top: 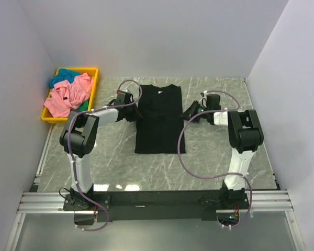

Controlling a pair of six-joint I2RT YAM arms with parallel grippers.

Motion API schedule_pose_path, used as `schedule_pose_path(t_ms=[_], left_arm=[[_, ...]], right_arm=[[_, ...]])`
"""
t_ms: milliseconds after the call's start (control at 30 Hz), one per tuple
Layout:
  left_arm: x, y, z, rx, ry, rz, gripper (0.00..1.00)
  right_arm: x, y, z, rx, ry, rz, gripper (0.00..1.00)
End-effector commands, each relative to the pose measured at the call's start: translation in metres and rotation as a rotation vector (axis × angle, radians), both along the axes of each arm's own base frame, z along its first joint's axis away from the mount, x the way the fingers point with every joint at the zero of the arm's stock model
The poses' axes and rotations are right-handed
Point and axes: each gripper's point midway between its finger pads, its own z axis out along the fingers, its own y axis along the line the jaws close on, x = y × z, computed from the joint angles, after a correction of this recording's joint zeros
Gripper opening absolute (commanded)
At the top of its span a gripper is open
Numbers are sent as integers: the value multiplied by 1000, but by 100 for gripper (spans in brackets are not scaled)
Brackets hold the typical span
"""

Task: Fold and stack the t-shirts
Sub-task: Fold the tshirt

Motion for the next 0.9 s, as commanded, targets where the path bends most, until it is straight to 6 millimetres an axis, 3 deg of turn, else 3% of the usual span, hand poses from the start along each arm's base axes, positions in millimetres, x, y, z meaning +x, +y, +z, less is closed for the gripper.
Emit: schedule_pose_path(t_ms=[0, 33, 100, 133, 167, 233, 300, 400, 500, 533, 667, 733, 867], left_arm=[[3, 19, 43, 48, -57, 31, 34], [1, 19, 49, 48, -66, 27, 37], [-6, 19, 68, 44, -85, 15, 42], [-15, 19, 76, 40, -93, 12, 43], [-21, 19, 80, 39, -100, 11, 44], [-41, 14, 78, 34, -92, -4, 44], [-60, -3, 92, 0, -121, -42, 45], [-91, -20, 81, -37, -93, -88, 42], [-114, -21, 51, -76, -24, -85, 38], [-126, -17, 33, -71, 16, -80, 36], [-142, -6, 0, -78, 70, -27, 29], [-157, 3, -17, -62, 113, -12, 27], [-169, 26, -30, -55, 148, 53, 25]], right_arm=[[2, -4, 56, -5, -123, -12, 20], [-8, -1, 58, 14, -127, -3, 21], [-18, 8, 82, 68, -176, 7, 24], [-33, 15, 75, 80, -154, 24, 25], [-41, 20, 85, 97, -173, 36, 26], [-62, 29, 79, 122, -152, 58, 26], [-82, 44, 79, 142, -149, 104, 26], [-108, 53, 62, 151, -110, 121, 26], [-130, 52, 42, 201, -57, 94, 26], [-139, 50, 29, 204, -43, 86, 26], [-155, 41, -5, 181, 33, 59, 25], [-162, 35, -14, 183, 54, 39, 25], [-166, 24, -19, 158, 54, 13, 24]])
